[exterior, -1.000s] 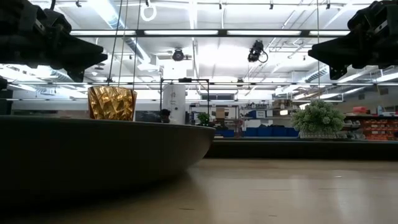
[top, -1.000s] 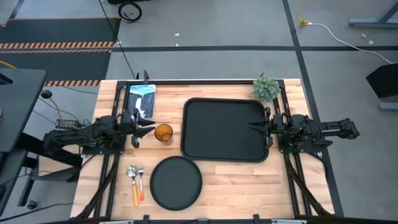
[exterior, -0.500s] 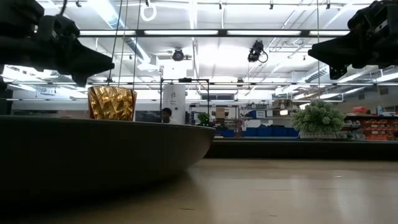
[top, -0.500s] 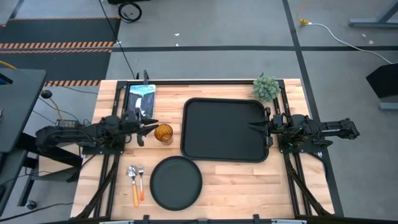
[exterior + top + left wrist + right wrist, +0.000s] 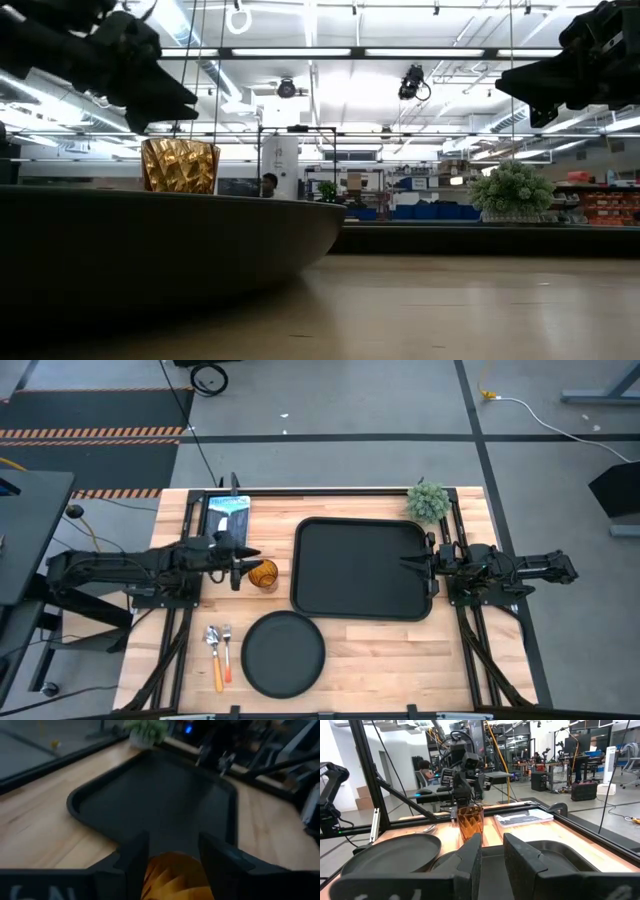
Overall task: Pick and place plate/cup/fork/spoon on tray
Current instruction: Put the brown glass on the top right of the black serving tray
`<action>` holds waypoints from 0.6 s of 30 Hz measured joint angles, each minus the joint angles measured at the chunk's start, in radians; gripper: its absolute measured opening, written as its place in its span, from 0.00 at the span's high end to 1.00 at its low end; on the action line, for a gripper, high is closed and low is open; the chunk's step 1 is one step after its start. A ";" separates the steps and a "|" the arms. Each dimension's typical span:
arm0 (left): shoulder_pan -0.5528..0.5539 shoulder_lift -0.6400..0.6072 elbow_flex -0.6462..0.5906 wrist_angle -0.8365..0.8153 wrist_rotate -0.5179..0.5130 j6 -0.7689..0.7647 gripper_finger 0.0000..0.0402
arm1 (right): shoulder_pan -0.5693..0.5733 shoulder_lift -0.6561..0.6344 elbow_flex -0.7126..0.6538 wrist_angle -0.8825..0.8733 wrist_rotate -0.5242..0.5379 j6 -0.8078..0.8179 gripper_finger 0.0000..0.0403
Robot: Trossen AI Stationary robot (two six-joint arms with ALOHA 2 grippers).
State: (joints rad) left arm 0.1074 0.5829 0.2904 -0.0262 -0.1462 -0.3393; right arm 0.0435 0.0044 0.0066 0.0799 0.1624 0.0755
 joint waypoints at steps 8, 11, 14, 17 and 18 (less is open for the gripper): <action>0.000 0.215 0.217 -0.257 -0.087 -0.048 0.50 | 0.000 0.000 0.000 0.000 0.000 0.000 0.78; 0.000 0.300 0.298 -0.366 -0.087 -0.068 0.51 | 0.000 0.000 0.000 0.000 0.000 0.000 0.78; 0.000 0.377 0.370 -0.460 -0.087 -0.069 0.52 | 0.000 0.000 0.000 0.000 0.000 0.000 0.78; 0.000 0.442 0.428 -0.543 -0.086 -0.041 0.52 | 0.000 0.000 0.000 0.000 0.000 0.000 0.78; 0.000 0.461 0.445 -0.565 -0.086 -0.026 0.52 | 0.000 0.000 0.000 0.000 0.000 0.000 0.78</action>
State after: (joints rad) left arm 0.1078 1.0435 0.7353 -0.5913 -0.2321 -0.3652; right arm 0.0433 0.0044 0.0067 0.0803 0.1623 0.0756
